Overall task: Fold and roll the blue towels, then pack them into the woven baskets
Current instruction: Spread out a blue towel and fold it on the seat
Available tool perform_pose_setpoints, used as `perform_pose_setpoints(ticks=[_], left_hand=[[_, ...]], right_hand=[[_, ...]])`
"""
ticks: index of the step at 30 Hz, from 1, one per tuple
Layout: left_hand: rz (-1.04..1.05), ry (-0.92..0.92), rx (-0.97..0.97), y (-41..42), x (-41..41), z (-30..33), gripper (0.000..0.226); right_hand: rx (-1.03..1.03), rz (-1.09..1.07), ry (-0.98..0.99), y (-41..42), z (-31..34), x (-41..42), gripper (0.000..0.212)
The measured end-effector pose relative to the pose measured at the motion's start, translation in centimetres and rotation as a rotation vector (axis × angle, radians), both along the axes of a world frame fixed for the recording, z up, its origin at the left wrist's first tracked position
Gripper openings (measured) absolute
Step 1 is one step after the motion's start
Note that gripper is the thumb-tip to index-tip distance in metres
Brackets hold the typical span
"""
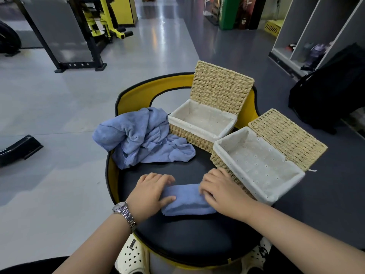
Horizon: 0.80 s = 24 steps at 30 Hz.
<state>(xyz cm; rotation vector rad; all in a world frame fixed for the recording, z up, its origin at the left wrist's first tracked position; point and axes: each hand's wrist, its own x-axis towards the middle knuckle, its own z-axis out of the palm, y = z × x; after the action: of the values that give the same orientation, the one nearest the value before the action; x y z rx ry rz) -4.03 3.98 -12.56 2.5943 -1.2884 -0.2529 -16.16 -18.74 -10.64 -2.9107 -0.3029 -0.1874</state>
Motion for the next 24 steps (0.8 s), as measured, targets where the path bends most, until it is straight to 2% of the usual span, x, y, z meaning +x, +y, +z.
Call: perform_pose_setpoints(ticks=[1, 4, 6, 9, 12, 16, 20, 24], left_hand=[[-0.006, 0.001, 0.047, 0.0, 0.0, 0.0, 0.066], [0.0, 0.035, 0.162, 0.1, 0.0, 0.2, 0.083], [0.003, 0.071, 0.202, 0.0, -0.3, 0.3, 0.084], [-0.011, 0.103, 0.227, -0.2, -1.0, 0.6, 0.077], [0.002, 0.06, 0.134, -0.5, -0.8, 1.1, 0.071], [0.047, -0.034, -0.001, -0.8, -0.4, 0.5, 0.067], [0.015, -0.065, 0.046, -0.6, -1.2, -1.1, 0.071], [0.05, -0.158, 0.005, -0.6, -1.5, -1.1, 0.059]], right_hand=[[-0.018, -0.028, 0.03, 0.2, 0.0, 0.1, 0.012], [-0.118, -0.083, 0.235, 0.2, -0.6, 0.3, 0.065], [-0.111, -0.094, 0.334, 0.2, -0.7, 0.5, 0.076], [-0.046, -0.087, 0.367, 0.1, -0.7, 0.5, 0.058], [-0.058, -0.062, 0.325, -0.2, -0.1, 0.7, 0.046], [-0.099, -0.091, 0.183, -1.3, 0.8, 0.9, 0.049], [-0.142, -0.064, 0.285, -1.4, 0.5, 0.1, 0.056], [-0.187, -0.067, 0.256, -1.1, 0.6, 0.1, 0.049]])
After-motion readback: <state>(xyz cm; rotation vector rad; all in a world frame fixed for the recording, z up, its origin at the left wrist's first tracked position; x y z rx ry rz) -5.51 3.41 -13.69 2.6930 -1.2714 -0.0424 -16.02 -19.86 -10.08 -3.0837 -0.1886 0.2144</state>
